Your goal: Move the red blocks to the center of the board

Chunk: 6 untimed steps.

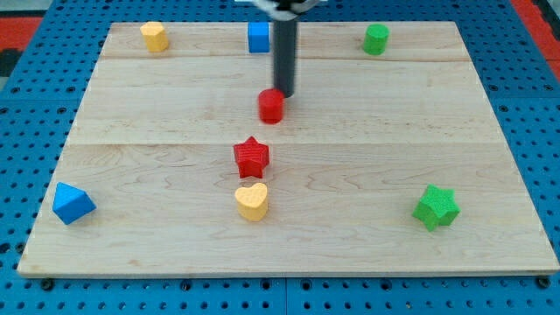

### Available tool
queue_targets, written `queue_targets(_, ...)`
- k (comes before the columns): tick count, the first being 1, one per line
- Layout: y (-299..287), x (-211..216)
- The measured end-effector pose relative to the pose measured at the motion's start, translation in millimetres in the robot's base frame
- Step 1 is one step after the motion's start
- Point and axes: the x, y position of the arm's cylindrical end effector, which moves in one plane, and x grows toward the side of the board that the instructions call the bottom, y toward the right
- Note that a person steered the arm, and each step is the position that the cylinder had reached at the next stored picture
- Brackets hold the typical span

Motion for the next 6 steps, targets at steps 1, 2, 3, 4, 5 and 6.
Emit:
queue_targets(1, 55, 10)
queue_targets(2, 99, 61)
queue_targets(3, 73, 131)
queue_targets(4, 11, 145)
queue_targets(5, -24, 133)
queue_targets(6, -29, 102)
